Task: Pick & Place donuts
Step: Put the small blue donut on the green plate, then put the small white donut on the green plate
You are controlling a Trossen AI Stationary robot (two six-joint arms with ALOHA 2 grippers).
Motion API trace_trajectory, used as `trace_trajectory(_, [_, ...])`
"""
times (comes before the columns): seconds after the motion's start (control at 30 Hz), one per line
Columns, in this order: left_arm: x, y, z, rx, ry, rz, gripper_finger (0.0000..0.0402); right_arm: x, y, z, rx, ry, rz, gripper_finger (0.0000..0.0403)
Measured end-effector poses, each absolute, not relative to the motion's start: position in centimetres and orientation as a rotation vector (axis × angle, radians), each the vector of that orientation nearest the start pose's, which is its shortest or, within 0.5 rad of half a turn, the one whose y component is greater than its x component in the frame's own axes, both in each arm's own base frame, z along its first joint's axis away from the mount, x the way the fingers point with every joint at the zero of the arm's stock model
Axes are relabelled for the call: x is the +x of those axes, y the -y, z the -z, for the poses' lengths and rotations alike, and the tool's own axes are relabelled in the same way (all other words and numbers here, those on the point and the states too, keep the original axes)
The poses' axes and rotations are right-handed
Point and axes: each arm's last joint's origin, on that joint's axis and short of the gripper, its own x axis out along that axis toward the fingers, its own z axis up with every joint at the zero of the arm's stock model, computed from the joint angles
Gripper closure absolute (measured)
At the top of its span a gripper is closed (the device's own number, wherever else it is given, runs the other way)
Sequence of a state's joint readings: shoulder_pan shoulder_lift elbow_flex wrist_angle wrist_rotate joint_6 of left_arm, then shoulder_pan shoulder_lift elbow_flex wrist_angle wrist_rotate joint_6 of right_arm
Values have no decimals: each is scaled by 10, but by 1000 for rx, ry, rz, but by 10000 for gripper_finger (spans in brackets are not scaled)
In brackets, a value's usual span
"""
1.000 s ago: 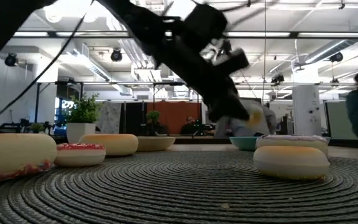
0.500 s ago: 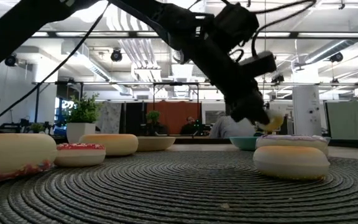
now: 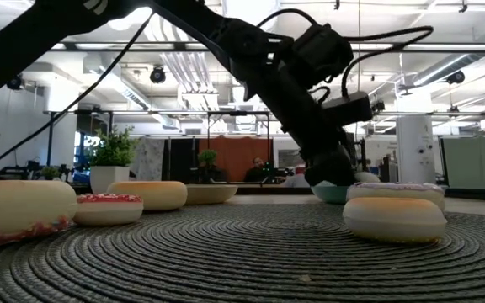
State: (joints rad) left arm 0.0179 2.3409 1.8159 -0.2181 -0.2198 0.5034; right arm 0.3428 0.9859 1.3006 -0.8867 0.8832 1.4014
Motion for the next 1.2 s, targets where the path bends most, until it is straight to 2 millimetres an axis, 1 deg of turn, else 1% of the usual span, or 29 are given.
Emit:
trace_trajectory(0.1, [513,-15,-155,546,-832,-10,290,159,-33,-410,1006,-23,738,260])
trace_trajectory(0.17, [511,-14,-154,544,-868,8,286,159,-33,-410,1003,-23,739,259])
trace_trajectory(0.27, [508,-11,-161,535,-882,22,285,159,-33,-410,996,-20,742,261])
trace_trajectory(0.43, [503,-10,-185,506,-843,7,285,159,-33,-410,991,-21,743,263])
trace_trajectory(0.6, [496,-11,-217,463,-787,-6,285,159,-33,-410,990,-22,742,259])
trace_trajectory(0.7, [488,-13,-219,416,-850,-5,285,159,-33,-410,985,-24,742,261])
trace_trajectory(0.77, [480,-13,-214,362,-943,21,285,159,-33,-410,983,-26,742,263])
trace_trajectory(0.83, [471,-12,-213,309,-1010,51,285,160,-33,-409,979,-29,743,264])
trace_trajectory(0.93, [451,-9,-219,240,-1055,87,290,160,-34,-408,977,-58,727,261])
trace_trajectory(0.97, [442,-7,-223,216,-1041,95,293,160,-34,-408,972,-73,719,259])
trace_trajectory(1.03, [420,-6,-223,173,-1011,92,302,160,-34,-406,962,-103,715,257])
trace_trajectory(1.1, [396,-5,-223,112,-919,62,311,160,-34,-405,955,-116,721,257])
trace_trajectory(1.2, [348,-4,-226,-33,-797,-9,321,159,-34,-404,954,-121,726,258])
